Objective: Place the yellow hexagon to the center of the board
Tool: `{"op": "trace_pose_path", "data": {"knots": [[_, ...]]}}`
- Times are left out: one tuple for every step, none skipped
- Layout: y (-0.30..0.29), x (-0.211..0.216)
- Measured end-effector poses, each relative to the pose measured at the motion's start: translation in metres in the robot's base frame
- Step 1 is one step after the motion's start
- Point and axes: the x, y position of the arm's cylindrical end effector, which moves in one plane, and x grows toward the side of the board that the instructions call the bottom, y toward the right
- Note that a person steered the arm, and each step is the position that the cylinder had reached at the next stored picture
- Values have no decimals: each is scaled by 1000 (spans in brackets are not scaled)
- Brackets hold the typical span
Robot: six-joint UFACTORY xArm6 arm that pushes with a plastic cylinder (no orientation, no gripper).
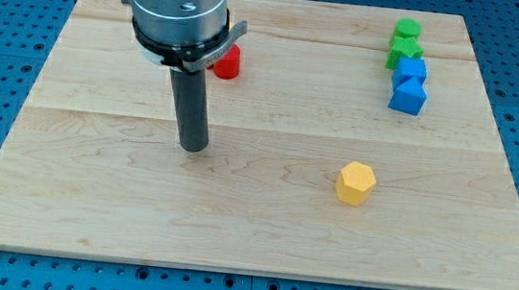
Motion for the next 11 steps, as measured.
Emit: {"op": "trace_pose_path", "data": {"knots": [[37, 28], [107, 70], [166, 74], [182, 57], [182, 27], [258, 49], [243, 23], [185, -19], [132, -68], [119, -44], [86, -46]]}}
